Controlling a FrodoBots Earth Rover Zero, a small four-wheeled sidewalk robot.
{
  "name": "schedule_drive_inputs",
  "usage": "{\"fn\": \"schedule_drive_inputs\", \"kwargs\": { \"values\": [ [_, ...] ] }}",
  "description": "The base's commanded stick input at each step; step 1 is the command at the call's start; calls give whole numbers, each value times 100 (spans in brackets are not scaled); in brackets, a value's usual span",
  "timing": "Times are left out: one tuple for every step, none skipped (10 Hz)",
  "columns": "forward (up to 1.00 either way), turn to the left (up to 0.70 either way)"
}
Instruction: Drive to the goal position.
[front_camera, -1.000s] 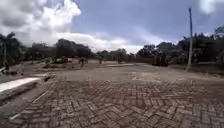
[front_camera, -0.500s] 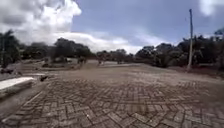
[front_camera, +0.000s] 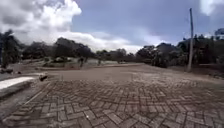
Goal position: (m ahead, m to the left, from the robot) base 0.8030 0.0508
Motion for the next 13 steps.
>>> {"fn": "schedule_drive_inputs", "kwargs": {
  "values": [
    [-30, 27],
    [-30, 27],
    [-30, 11],
    [-30, 0],
    [-6, 0],
    [0, 0],
    [0, 0],
    [0, 0],
    [0, 0],
    [0, 0],
    [0, 0],
    [0, 0],
    [0, 0]
  ]
}}
